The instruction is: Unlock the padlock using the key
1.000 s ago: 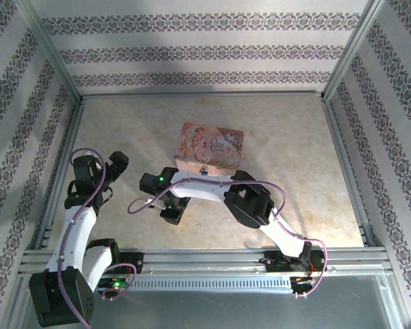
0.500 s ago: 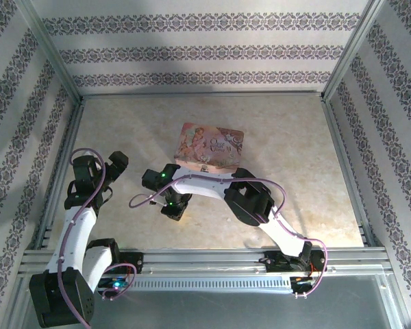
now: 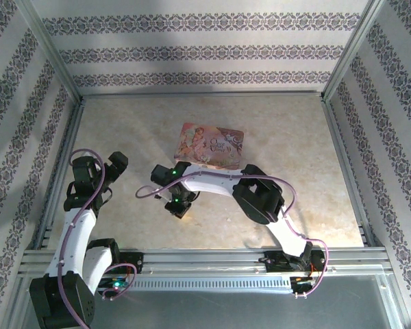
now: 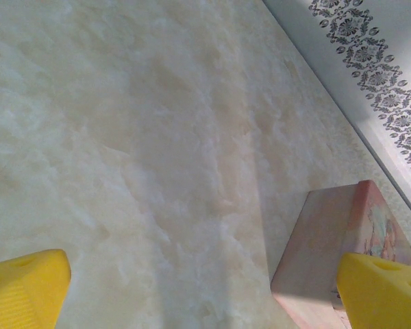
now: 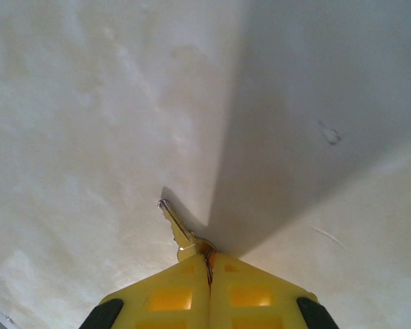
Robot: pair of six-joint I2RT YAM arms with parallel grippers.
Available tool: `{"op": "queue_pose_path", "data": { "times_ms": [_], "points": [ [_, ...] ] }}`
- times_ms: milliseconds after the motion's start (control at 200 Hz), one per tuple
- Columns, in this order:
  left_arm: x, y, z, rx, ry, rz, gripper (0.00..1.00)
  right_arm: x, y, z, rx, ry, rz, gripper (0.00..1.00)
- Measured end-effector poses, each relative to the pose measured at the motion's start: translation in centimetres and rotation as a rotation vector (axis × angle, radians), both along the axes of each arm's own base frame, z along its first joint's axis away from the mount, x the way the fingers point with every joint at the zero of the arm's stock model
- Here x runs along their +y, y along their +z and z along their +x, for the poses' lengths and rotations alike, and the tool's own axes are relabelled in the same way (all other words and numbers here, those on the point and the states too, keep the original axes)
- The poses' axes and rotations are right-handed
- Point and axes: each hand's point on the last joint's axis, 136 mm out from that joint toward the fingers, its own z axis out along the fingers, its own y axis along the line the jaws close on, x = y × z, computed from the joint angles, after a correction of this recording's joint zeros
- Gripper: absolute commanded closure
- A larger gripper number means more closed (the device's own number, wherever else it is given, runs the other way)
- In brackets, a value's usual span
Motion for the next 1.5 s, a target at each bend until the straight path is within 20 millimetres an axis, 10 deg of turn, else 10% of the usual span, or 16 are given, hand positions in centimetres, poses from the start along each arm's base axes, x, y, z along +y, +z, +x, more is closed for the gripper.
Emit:
{"op": "queue_pose_path", "data": {
  "times_ms": [330, 600, 1054, 1504],
  "points": [
    [-2.2, 0.2, 0.0, -0.007, -0.087, -0.101, 0.02, -1.4, 1.5, 2.5, 0.016, -0.282, 0.179, 1.0],
    [-5.7, 2.0, 1.4, -0.049, -0.221, -0.3, 0.16, -1.0, 7.6, 5.9, -0.078, -0.461, 0.445, 1.0],
    [-18.5, 9.5, 2.2, -0.16, -0.637, -0.293, 0.35, -4.4, 14.8, 11.5, -0.287, -0.769, 0.769, 1.0],
    [-24.6, 8.9, 2.4, -0.148, -0.809, -0.168, 0.54, -6.3, 18.3, 11.1, -0.35, -0.785, 0.871, 1.0]
  ]
}}
